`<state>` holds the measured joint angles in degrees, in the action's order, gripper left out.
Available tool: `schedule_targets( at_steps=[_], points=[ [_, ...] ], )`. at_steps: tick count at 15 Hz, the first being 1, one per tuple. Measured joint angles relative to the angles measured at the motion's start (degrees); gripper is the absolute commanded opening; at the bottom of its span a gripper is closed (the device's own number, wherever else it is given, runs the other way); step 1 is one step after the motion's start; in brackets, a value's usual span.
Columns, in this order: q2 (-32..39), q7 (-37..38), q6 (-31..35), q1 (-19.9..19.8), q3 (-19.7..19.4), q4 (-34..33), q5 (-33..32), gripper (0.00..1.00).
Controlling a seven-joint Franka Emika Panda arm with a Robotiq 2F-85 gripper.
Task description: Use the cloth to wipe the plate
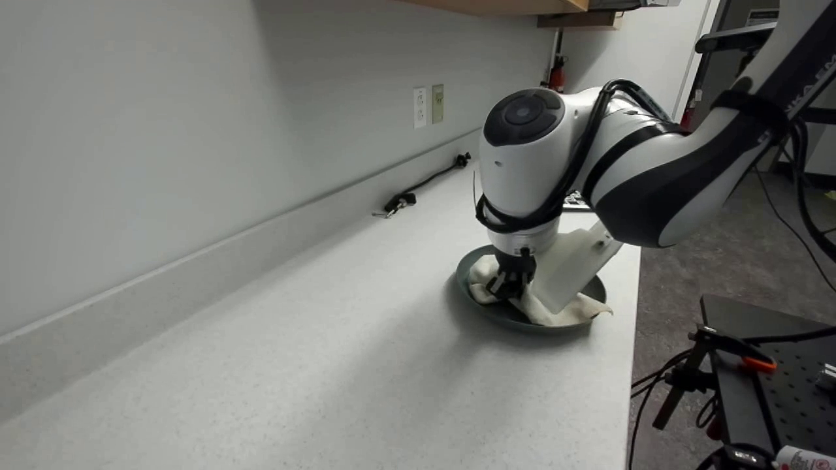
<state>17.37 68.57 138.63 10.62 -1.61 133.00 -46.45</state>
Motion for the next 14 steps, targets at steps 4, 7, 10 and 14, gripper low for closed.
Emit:
schedule_targets(
  at_steps=[4, 7, 10, 14],
  points=[
    [0.22, -5.95, 7.01, -0.02, 3.09, -1.15, 5.11, 0.03],
    [0.28, -13.08, 12.58, -0.04, 4.70, -1.63, 11.30, 0.03],
    [0.35, -22.73, 17.84, -0.02, 6.69, -1.78, 20.31, 0.03],
    [0.43, -34.12, 19.54, 0.45, 8.55, -2.53, 30.26, 0.03]
  ],
)
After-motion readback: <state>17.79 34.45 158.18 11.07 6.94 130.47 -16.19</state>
